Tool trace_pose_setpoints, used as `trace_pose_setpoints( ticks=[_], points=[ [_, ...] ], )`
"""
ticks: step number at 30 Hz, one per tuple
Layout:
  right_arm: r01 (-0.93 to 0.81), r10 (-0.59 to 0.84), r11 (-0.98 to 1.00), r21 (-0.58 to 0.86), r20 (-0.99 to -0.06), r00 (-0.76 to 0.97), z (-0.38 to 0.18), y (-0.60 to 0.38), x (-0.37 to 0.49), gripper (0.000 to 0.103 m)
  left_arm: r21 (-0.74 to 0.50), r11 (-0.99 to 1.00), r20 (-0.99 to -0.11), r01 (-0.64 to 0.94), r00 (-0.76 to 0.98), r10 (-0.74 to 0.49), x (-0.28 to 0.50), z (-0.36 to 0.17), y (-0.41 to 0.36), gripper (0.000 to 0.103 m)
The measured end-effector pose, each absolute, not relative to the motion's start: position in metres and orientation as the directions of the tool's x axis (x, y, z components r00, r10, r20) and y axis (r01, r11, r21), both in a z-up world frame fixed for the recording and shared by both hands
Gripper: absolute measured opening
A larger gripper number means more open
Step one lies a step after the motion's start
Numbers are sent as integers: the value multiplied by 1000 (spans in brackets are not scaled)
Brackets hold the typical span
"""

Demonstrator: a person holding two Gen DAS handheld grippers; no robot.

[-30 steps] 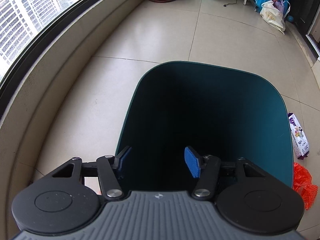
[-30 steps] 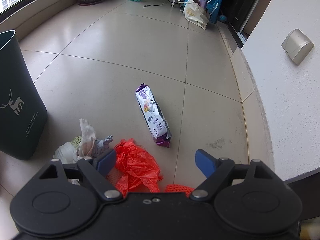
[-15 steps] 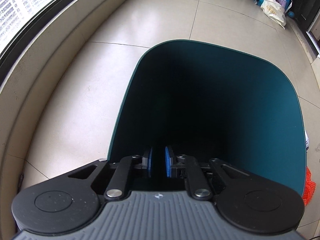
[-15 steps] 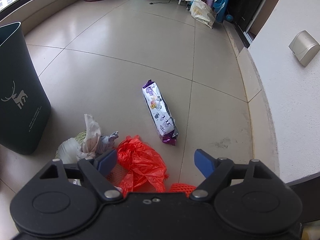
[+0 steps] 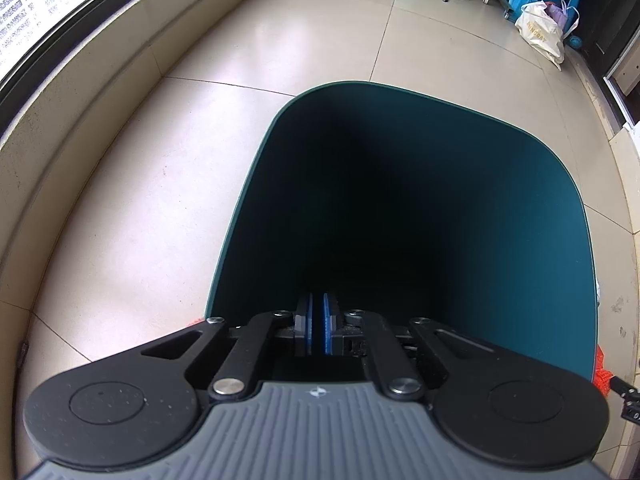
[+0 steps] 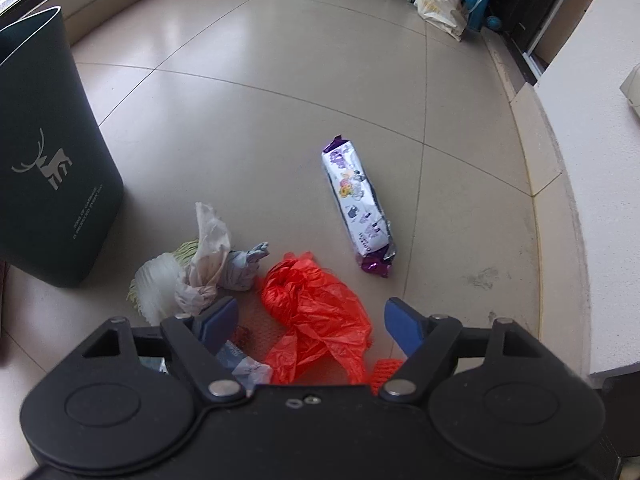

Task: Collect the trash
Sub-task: 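Lower the right tool onto the clear plastic bag and grasp it, then carry the clear bag over the bin and open the right tool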

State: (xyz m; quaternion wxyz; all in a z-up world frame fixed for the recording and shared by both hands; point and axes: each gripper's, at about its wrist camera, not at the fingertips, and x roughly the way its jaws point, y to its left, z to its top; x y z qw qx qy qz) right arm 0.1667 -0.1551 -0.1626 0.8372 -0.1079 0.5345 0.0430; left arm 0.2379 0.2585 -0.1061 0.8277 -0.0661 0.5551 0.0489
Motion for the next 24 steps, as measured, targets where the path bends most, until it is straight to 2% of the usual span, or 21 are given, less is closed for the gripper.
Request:
trace_pose_setpoints(
  ticks=[4,7,8,12,13,14,16,19,24],
  points=[
    [-343,70,938,-58,-935,349,-194,-119,160,77,-38,989,-926,-143,377,18,239,-109,260,5],
    [-454,61,888,-71,-961,270,-225,-97,153,73,-47,988,-930,-145,368,10,240,-112,263,5],
    [-478,49,875,-78,-968,247,-235,-92,150,64,-46,988,-930,-146,367,11,243,-113,263,5],
    [-547,-7,829,-117,-980,198,-259,-80,141,49,-52,988,-932,-147,364,5,246,-113,263,5],
    [-560,-22,818,-131,-980,197,-263,-80,138,39,-49,988,-931,-146,364,7,246,-112,262,5],
    [-564,-35,813,-143,-980,197,-265,-79,137,23,-50,988,-931,-145,365,6,246,-113,262,5],
    [-555,-56,816,-161,-978,201,-268,-78,136,10,-56,988,-932,-146,362,1,247,-115,262,5],
    [-537,-52,827,-168,-973,224,-264,-81,138,0,-58,988,-931,-140,364,-3,248,-117,263,5],
    [-502,-30,852,-147,-972,234,-243,-83,141,0,-69,987,-927,-147,375,-9,247,-115,269,3]
  ],
)
